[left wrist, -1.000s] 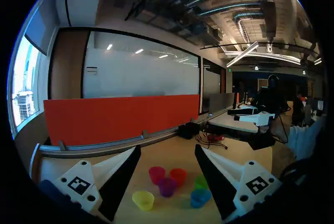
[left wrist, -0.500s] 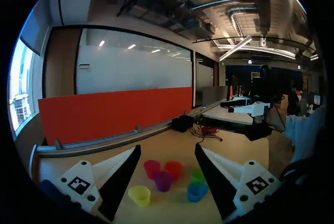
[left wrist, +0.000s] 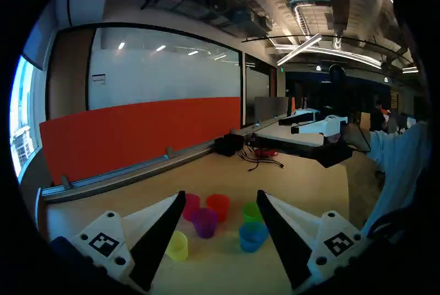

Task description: Pour water

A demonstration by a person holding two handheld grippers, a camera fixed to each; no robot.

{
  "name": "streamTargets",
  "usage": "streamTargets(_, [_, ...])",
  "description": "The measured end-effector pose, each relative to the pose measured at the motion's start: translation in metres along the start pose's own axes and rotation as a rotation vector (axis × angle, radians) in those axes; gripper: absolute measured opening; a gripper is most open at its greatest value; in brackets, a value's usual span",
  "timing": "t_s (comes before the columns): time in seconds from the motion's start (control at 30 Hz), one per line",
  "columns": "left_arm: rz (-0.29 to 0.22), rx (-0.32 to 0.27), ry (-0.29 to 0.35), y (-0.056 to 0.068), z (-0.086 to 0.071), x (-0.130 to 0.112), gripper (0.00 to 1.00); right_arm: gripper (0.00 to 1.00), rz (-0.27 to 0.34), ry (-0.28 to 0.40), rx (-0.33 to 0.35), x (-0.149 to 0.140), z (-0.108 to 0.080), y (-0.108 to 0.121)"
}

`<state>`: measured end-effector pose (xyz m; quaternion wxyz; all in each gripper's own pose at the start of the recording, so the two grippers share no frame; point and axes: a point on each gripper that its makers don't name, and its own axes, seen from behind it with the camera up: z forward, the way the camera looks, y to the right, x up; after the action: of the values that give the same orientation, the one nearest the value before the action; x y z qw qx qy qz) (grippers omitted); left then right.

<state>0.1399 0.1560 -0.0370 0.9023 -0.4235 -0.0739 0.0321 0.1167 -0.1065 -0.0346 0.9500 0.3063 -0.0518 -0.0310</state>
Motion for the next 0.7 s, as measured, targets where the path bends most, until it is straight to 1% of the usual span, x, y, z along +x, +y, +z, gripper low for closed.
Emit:
streamTargets(0.17, [0.019,-0.020,-0.034,0.005,0.006,-0.015,0.96,1.00,-0.014,-0.033,0.022,-0.011,0.001,-0.004])
streamTargets(0.47, [0.026,-0.067,-0.078,0.018,0.016,-0.035,0.96,1.00,-0.048,-0.094,0.055,-0.030,-0.001,-0.010])
streamTargets(0.7, [0.058,-0.097,-0.121,0.030,0.022,-0.052,0.96,1.00,-0.073,-0.160,0.084,-0.050,-0.006,-0.011])
